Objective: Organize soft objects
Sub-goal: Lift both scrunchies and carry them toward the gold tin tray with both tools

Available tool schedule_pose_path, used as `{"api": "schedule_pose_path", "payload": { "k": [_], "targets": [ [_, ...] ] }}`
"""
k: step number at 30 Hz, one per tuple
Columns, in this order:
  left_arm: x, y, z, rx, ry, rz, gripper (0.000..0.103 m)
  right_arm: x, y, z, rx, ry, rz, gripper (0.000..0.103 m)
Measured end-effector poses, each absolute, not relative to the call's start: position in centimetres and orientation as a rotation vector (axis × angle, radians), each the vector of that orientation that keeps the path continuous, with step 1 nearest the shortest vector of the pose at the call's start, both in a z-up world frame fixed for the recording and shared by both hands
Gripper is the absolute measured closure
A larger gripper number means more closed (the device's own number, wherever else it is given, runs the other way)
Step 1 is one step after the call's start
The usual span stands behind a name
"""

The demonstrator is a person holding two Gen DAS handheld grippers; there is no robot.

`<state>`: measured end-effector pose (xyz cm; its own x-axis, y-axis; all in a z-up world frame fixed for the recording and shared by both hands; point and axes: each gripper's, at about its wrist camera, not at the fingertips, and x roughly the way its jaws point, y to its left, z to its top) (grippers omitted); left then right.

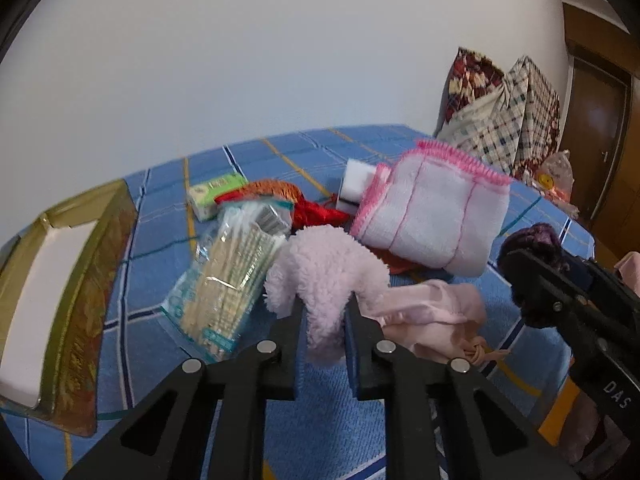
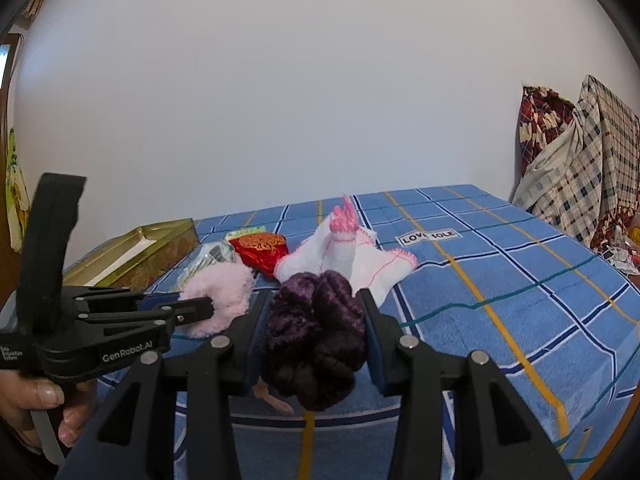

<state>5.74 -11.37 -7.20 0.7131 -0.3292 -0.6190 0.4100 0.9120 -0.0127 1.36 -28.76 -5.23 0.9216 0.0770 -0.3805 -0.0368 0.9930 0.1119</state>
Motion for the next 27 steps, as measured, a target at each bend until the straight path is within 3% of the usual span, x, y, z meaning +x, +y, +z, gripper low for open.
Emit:
{"api": "schedule_pose_path", "payload": {
  "k": [15,27],
  "targets": [
    [2.8,-9.8,-5.4,0.075,0.394,-0.348,0.086,3.0,-27.0,-3.2,0.088,0.272,0.091,0.061],
    [1.8,-7.6,-5.2,0.031,0.333,-0.302,0.086,4.5,-25.1,-3.3,0.085,0.276,0.139,0.061]
  ]
}}
